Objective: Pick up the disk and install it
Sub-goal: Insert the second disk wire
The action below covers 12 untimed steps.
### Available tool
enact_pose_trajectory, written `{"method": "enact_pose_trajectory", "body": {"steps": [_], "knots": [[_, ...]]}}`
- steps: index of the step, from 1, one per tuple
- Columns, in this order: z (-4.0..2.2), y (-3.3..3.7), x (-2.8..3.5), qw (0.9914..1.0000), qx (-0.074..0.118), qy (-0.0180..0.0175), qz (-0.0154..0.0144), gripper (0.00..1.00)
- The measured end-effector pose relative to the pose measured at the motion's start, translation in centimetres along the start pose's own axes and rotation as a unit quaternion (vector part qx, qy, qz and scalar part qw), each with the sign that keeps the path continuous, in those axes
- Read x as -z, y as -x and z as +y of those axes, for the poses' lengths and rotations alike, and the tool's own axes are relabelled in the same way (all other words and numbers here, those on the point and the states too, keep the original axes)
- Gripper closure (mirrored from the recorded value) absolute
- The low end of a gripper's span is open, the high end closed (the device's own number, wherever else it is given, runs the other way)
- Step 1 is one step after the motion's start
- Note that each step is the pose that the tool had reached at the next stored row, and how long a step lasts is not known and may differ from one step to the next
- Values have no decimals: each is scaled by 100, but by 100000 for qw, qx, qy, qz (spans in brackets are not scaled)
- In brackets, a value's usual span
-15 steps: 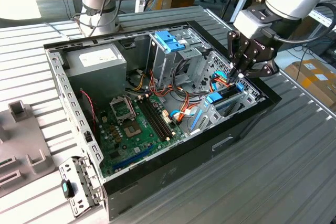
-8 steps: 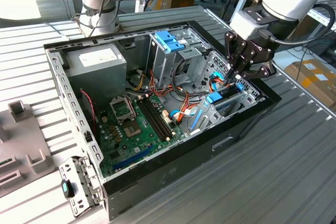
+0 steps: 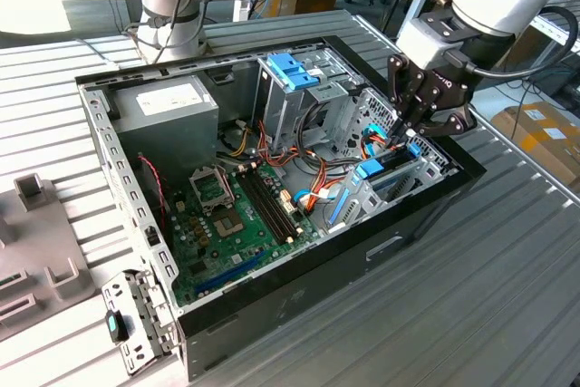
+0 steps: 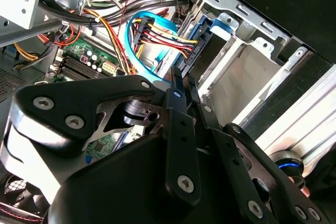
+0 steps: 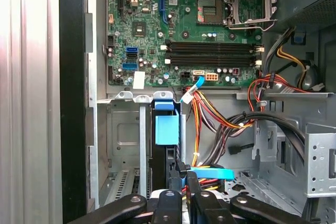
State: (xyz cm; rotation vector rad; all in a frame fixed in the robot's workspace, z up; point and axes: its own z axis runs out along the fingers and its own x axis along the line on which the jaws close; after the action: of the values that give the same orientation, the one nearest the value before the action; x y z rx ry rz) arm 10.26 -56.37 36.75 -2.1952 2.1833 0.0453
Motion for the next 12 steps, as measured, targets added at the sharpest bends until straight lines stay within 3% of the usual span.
{"method": "enact_pose_trajectory", "body": {"steps": [5, 9, 12], "knots": [[44, 0, 0, 100000, -1, -2, -4, 84], [130, 1, 1, 100000, 1, -6, -1, 84], [133, 1, 1, 100000, 10, -4, -2, 84]]}}
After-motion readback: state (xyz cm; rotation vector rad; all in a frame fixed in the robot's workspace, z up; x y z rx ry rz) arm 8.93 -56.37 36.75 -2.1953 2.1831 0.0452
